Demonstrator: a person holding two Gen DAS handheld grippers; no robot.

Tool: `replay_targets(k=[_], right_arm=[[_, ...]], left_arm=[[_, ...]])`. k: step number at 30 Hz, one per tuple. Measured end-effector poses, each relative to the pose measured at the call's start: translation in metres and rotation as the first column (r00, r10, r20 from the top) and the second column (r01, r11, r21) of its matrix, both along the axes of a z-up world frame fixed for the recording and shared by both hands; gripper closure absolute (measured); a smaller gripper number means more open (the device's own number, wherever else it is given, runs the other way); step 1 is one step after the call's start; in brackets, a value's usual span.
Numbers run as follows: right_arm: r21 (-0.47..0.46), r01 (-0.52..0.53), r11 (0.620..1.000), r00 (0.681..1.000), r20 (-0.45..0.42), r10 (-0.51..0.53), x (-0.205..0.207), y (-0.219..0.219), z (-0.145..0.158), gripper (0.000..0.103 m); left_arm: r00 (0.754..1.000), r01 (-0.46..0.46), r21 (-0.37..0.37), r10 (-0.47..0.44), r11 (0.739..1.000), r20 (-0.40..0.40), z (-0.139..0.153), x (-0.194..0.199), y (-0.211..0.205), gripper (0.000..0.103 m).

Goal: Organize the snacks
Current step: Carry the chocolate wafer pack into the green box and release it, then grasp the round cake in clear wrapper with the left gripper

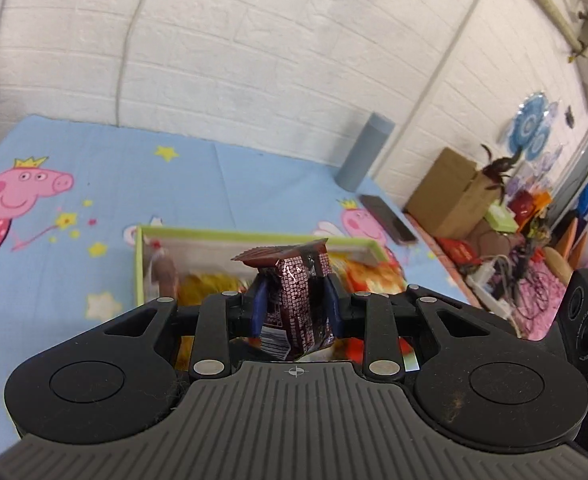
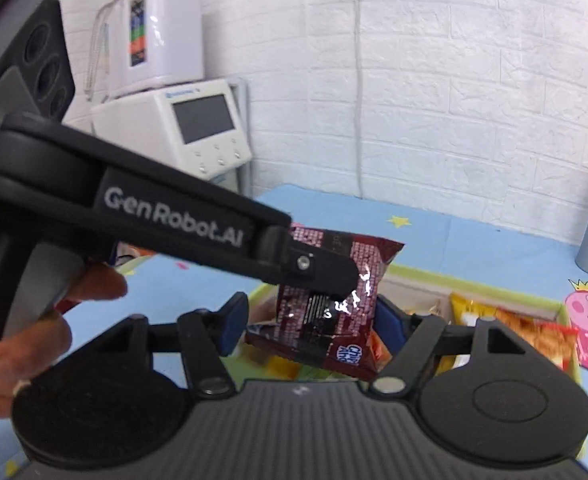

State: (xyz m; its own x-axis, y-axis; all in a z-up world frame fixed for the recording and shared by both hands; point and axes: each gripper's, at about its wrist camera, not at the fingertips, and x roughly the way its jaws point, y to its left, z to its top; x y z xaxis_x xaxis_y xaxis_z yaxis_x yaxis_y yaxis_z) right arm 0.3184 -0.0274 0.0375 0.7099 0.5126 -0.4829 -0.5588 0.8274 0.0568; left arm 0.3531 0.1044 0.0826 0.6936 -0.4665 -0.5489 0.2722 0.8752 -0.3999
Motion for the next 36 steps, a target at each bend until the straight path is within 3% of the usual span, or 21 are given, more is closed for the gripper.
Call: replay_targets(k=[5,7,9,11,14,16,18,22,29,32,36], right_arm=[[-0.024,-0.005,1.000,0.994,-0.109,0.002,0.065,0.004,-0.028,0.026],[-0.029,-0.011,1.000,0.993,-0.121,0.008,0.070,0.004,-0.041,0.023],[-0.039,-0.021,0.999,0.995,-0.097,0.017,0.067,0.007,-0.044,0.013],[-0.041,-0.029,0.999,0.996,-0.091,0.025,0.061,0.009,-0.039,0.010],[-0.025,-0.013,1.000,1.000,-0.023,0.012,0.041,-0.002,-0.023,0.008],[0.012,-0.009,1.000,1.000,0.023,0.008,0.017,-0.017,-0.009,0.008],[0.040,-0.005,0.999,0.999,0.051,0.003,-0.010,-0.033,0.002,0.008],[0.055,0.001,0.999,0.999,0.041,-0.004,-0.067,-0.061,-0.006,0.008],[0.112,0.105,0.988,0.979,-0.187,-0.082,-0.117,-0.090,-0.080,0.008],[0.094,0.117,0.989,0.970,-0.224,-0.094,-0.124,-0.090,-0.096,0.008],[0.077,0.106,0.991,0.966,-0.244,-0.085,-0.124,-0.086,-0.104,0.008]], left_arm=[[0.996,-0.008,-0.007,0.007,1.000,-0.092,-0.042,0.052,0.002,0.089],[0.997,-0.011,-0.020,0.009,1.000,-0.074,-0.054,0.050,0.005,0.080],[0.998,-0.015,-0.033,0.013,0.999,-0.068,-0.057,0.048,0.006,0.069],[0.998,-0.018,-0.040,0.015,0.999,-0.060,-0.052,0.042,0.006,0.067],[1.000,-0.019,-0.056,0.019,0.998,-0.008,-0.034,0.020,0.010,0.063],[0.999,-0.019,-0.074,0.021,0.997,0.030,-0.018,-0.004,0.014,0.052],[0.998,-0.023,-0.083,0.028,0.996,0.055,-0.008,-0.028,0.018,0.049],[0.998,0.001,-0.100,0.005,0.995,0.057,-0.009,-0.078,0.020,0.044],[0.991,0.069,-0.093,-0.079,0.993,-0.111,-0.071,-0.124,-0.008,0.045],[0.977,0.078,-0.106,-0.098,0.991,-0.191,-0.094,-0.126,-0.019,0.046],[0.958,0.117,-0.128,-0.146,0.985,-0.248,-0.112,-0.125,-0.038,0.061]])
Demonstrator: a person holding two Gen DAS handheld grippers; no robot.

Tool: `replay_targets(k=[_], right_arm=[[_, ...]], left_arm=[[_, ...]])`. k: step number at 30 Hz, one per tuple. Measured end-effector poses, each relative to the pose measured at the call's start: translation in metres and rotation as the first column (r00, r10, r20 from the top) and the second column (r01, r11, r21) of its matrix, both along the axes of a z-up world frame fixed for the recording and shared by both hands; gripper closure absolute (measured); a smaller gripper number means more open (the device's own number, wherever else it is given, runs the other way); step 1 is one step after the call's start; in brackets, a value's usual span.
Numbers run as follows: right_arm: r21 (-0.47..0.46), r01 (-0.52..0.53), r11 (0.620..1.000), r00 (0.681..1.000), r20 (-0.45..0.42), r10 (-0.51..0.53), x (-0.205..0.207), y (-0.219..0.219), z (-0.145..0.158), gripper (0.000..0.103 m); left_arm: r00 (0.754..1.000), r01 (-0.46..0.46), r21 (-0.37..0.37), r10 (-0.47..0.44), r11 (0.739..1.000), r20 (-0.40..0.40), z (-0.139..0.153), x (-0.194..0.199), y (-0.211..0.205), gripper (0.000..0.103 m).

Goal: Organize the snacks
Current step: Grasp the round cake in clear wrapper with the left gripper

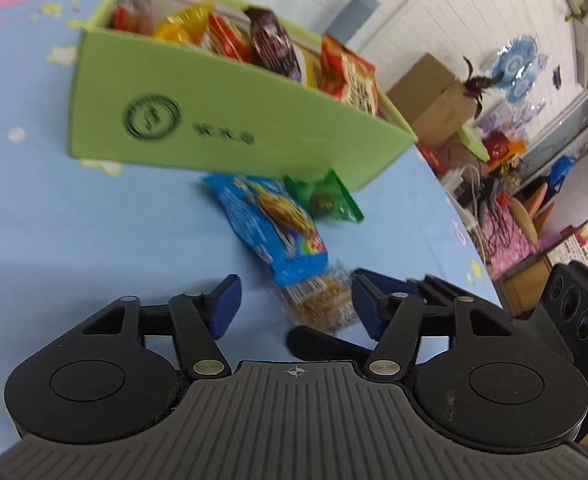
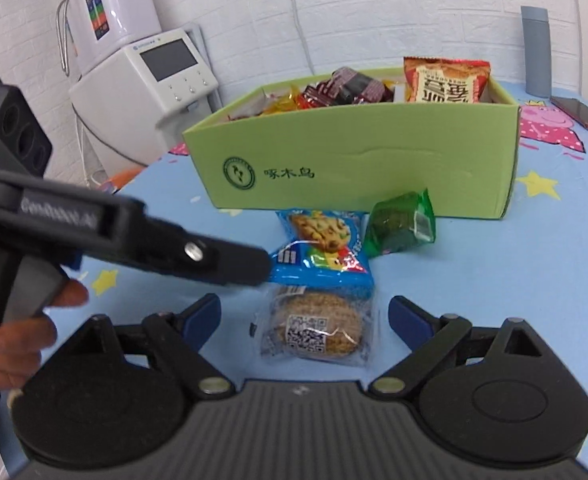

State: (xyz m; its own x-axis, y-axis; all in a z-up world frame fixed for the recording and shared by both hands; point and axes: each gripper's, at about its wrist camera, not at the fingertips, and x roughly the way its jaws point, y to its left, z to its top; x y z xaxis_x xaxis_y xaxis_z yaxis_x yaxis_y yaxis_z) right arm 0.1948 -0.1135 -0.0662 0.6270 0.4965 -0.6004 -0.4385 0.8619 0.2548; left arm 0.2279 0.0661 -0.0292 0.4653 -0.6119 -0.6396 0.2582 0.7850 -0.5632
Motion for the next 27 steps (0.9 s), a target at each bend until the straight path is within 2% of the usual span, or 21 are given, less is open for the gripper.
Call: replay_targets(k=[1,3,5,8,13,16,19,21,24,27], right_arm=[[-0.004,-0.010,1.000,1.000,-0.003,0.010,0.000,0.002,0.000,0.008],[-0.022,-0.027,0.999,1.000,-0.003,0.027,-0.002,0.004,0.000,0.007],[-0.060,-0.030,0.998,0.999,0.011,0.031,-0.008,0.008,0.000,0.007],[-0.060,-0.037,0.998,0.999,0.006,0.037,-0.023,0.004,0.001,0.007],[-0.014,-0.051,0.999,0.999,-0.019,0.051,-0.063,0.003,0.001,0.007],[0.028,-0.113,0.993,0.992,-0.045,0.115,-0.092,0.010,0.001,0.008],[-0.027,-0.135,0.991,0.991,0.012,0.135,-0.113,0.014,0.009,0.008],[-0.066,-0.105,0.992,0.993,0.055,0.108,-0.113,0.012,0.016,0.008],[-0.089,-0.085,0.992,0.993,0.076,0.092,-0.095,0.013,0.016,0.008],[-0.093,-0.095,0.991,0.994,0.043,0.099,-0.077,0.020,0.006,0.008]], left_arm=[[1.000,0.014,-0.005,-0.014,1.000,-0.009,-0.003,0.000,-0.004,0.067],[1.000,0.015,0.018,-0.015,1.000,-0.014,-0.006,-0.001,-0.012,0.074],[1.000,0.014,0.041,-0.015,0.999,0.006,-0.005,-0.006,-0.015,0.076],[1.000,0.009,0.020,-0.009,1.000,-0.009,-0.007,-0.014,-0.011,0.079],[1.000,-0.002,0.014,0.002,1.000,0.005,-0.008,-0.039,-0.006,0.077],[0.999,-0.023,0.028,0.022,0.999,0.031,-0.005,-0.053,-0.001,0.077],[0.994,-0.096,0.009,0.095,0.995,0.054,0.003,-0.065,0.016,0.072],[0.988,-0.140,-0.034,0.141,0.990,0.056,0.008,-0.074,0.029,0.069],[0.987,-0.155,-0.079,0.158,0.985,0.030,0.009,-0.083,0.037,0.069],[0.988,-0.157,-0.096,0.158,0.983,0.001,0.005,-0.089,0.039,0.069]])
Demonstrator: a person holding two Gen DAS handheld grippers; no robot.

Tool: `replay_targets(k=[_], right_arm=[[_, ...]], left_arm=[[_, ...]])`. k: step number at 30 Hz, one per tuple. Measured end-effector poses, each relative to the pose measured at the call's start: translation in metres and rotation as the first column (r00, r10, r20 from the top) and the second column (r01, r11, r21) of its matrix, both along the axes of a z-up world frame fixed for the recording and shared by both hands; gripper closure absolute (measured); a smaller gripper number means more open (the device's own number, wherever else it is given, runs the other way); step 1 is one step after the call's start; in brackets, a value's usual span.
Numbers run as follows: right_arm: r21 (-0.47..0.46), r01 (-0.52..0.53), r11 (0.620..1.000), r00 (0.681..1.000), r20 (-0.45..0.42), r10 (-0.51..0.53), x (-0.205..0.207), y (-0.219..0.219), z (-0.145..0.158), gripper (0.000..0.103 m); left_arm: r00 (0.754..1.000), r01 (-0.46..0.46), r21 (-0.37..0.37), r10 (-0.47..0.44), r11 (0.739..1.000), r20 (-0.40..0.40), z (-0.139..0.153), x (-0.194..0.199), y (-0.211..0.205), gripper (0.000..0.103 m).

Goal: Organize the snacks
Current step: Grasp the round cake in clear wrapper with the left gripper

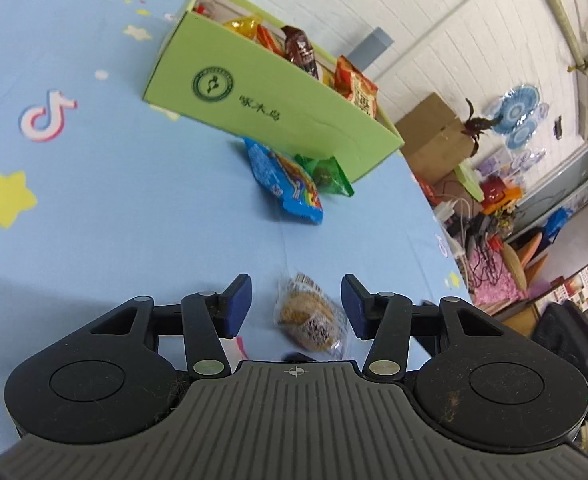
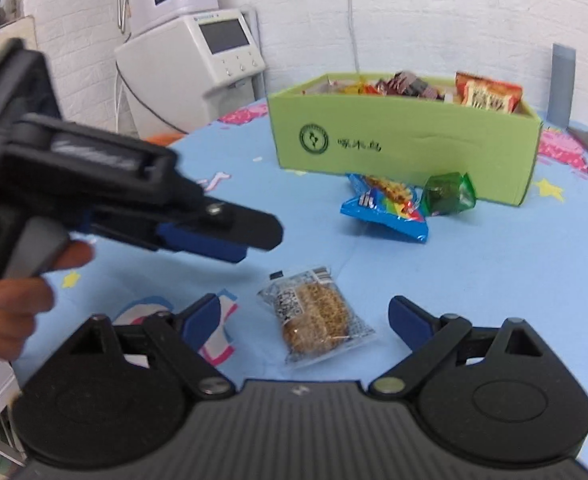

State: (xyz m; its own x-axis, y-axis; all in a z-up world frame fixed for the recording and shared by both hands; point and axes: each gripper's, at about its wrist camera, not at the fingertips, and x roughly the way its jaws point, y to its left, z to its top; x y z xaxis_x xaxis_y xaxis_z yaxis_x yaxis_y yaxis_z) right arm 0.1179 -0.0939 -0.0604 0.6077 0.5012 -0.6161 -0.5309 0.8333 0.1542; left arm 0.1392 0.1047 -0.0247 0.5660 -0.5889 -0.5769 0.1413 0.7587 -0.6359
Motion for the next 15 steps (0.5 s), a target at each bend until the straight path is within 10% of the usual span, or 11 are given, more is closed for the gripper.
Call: replay_targets(k=[15], right_arm=[[-0.024,0.006,1.000,1.000,0.004,-0.006,-0.009,0.014,-0.008,0.008]], left_arm=[[0.998,0.057,0.014,-0.056,0.998,-0.026,-0.012,-0.001,-0.029,0.066]])
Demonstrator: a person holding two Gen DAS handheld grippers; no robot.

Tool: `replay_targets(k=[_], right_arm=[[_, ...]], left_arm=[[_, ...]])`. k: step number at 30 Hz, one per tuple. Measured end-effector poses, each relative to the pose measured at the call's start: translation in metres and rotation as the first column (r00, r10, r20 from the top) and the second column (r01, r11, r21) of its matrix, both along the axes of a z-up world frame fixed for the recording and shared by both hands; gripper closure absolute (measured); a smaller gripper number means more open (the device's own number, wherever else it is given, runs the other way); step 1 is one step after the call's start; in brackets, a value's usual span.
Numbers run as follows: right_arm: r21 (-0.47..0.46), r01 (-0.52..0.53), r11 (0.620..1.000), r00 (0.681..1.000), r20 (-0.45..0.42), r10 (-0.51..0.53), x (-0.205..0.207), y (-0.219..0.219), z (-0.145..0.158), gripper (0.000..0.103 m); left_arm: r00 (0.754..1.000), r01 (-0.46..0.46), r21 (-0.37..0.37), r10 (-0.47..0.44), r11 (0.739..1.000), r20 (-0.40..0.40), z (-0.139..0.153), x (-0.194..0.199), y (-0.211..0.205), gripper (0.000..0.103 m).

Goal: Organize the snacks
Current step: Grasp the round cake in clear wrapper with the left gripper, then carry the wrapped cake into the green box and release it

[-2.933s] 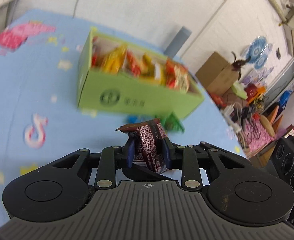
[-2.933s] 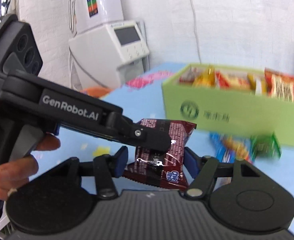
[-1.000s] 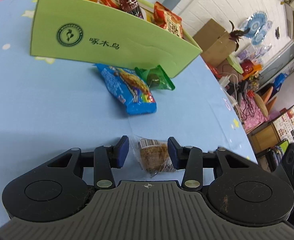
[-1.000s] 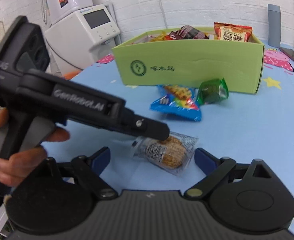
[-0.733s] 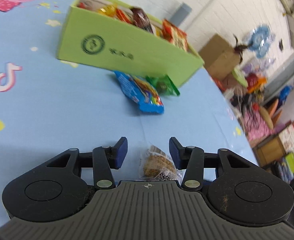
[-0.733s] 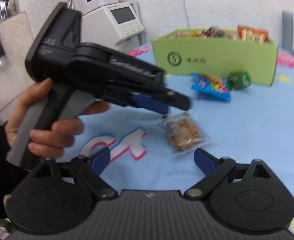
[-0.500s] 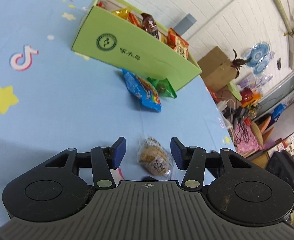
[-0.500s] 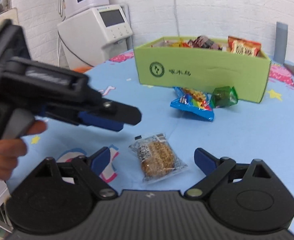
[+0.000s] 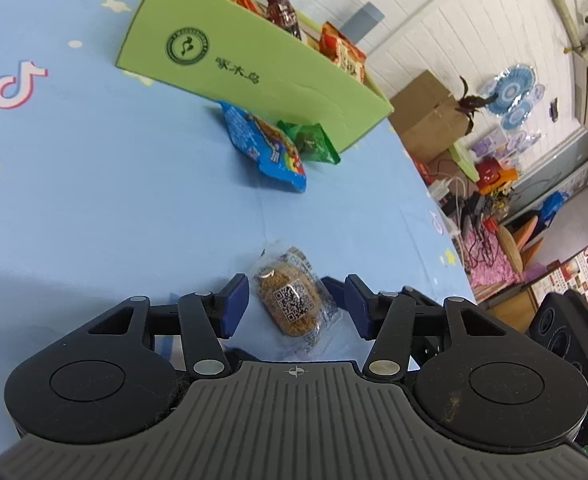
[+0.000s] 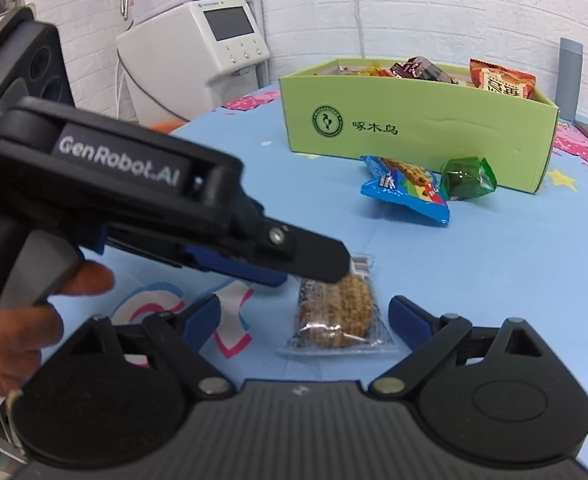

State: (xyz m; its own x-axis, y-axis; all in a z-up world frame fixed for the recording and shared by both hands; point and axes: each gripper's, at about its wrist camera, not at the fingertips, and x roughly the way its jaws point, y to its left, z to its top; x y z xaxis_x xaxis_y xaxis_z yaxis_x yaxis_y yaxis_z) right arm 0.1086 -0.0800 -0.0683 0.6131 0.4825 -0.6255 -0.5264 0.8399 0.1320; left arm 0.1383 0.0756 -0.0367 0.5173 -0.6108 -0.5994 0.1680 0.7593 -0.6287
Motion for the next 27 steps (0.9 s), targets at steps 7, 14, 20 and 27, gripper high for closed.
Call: replay_targets(k=[7,14,20,27], right_arm=[[-0.008,0.010,1.000,1.000,0.000,-0.010,-0.002,-0.002,-0.001,0.008],[0.014,0.013,1.000,1.000,-0.001,-0.013,-0.009,-0.007,0.005,0.008],[-0.002,0.014,1.000,1.000,0.019,-0.014,-0.008,-0.005,-0.001,0.016],[0.019,0.013,1.000,1.000,0.028,-0.014,-0.005,-0.014,0.003,0.036]], left_arm=[[1.000,0.010,0.023,-0.010,1.000,0.007,-0.004,0.000,-0.005,0.070],[1.000,0.015,0.030,-0.016,0.999,0.016,-0.002,0.001,-0.003,0.072],[0.999,0.040,0.055,-0.042,0.998,0.034,-0.006,-0.004,-0.013,0.074],[0.996,0.056,0.059,-0.059,0.997,0.062,0.004,0.001,-0.015,0.094]])
